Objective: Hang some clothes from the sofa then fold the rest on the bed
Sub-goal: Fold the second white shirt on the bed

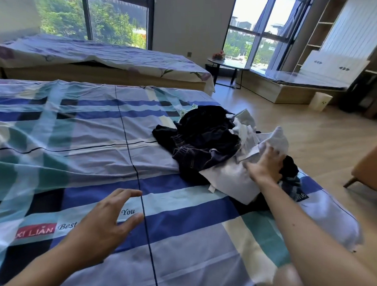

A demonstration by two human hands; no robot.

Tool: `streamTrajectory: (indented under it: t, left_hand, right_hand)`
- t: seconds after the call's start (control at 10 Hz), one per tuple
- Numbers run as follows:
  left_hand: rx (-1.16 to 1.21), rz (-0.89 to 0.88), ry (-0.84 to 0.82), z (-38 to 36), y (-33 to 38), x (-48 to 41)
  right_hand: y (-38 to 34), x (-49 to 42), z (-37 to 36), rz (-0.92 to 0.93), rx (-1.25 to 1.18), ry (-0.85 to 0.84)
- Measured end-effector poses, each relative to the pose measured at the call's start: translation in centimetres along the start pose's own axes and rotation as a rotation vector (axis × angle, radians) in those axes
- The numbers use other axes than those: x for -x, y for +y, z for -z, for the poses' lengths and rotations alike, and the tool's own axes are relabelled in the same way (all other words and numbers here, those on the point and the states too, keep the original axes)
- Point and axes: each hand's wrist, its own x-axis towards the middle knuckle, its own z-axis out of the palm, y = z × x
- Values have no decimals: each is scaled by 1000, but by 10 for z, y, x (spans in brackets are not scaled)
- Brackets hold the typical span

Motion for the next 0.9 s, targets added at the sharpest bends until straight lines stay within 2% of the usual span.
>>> streamTrajectory:
  t: [0.1,0.2,0.4,0.5,0.6,0.7,0.8,0.9]
  left_hand:
    - [-13,13,-3,-2,1,-4]
    - [5,35,-15,-2,0,-4]
    - [20,72,-20,-3,-3,0]
    - [159,65,8,0,11,0]
    - [480,109,-11,7,24,5]
    - [852,107,122,16,42,13]
    - [1324,-440,632,33,62,16]
    - [1599,-450,696,67,68,28]
  right_hand:
    - [13,-4,-14,-8,-19,27]
    - [7,-5,-12,92,-115,110]
    - [-49,25,18,317,-525,146]
    - [-85,68,46,466,-802,31]
    - [-113,114,57,519,-1103,-288]
    - [-129,153,51,488,-1373,-693]
    - [-137,179,36,469,-1348,-947]
    - [-140,191,21,536,-1251,-1021]
